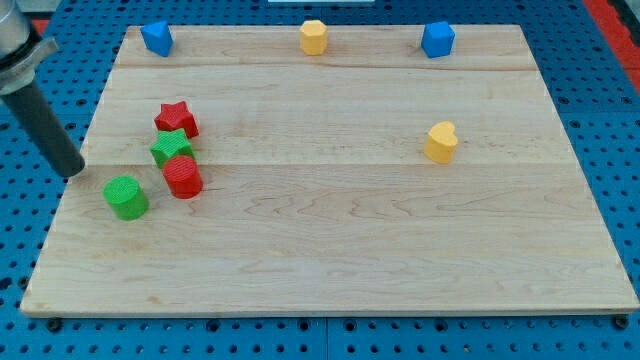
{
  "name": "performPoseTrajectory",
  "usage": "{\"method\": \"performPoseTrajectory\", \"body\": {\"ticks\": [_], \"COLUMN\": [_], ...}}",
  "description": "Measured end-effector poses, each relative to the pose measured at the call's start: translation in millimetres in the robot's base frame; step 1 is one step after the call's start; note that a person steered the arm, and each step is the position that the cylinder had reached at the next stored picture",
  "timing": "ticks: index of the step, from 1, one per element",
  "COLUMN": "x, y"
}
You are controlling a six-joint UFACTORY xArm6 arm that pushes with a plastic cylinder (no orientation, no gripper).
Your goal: Move the green star towards the right side of the board
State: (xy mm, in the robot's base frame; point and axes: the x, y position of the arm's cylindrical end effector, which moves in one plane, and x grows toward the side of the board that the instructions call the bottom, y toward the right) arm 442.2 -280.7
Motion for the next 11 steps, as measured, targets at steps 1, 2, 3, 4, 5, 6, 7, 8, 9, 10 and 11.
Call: {"method": "performPoseTrajectory", "body": {"ticks": [1, 2, 3, 4, 5, 6, 7, 8, 9, 10, 11], "x": [-22.6, -22.7, -4.3, 36.5, 46.9, 47.0, 47.0, 47.7, 47.8, 47.8, 47.8], "y": [39.3, 106.7, 172.9, 198.5, 225.5, 251.8, 273.8, 290.7, 306.7, 317.7, 324.2]}}
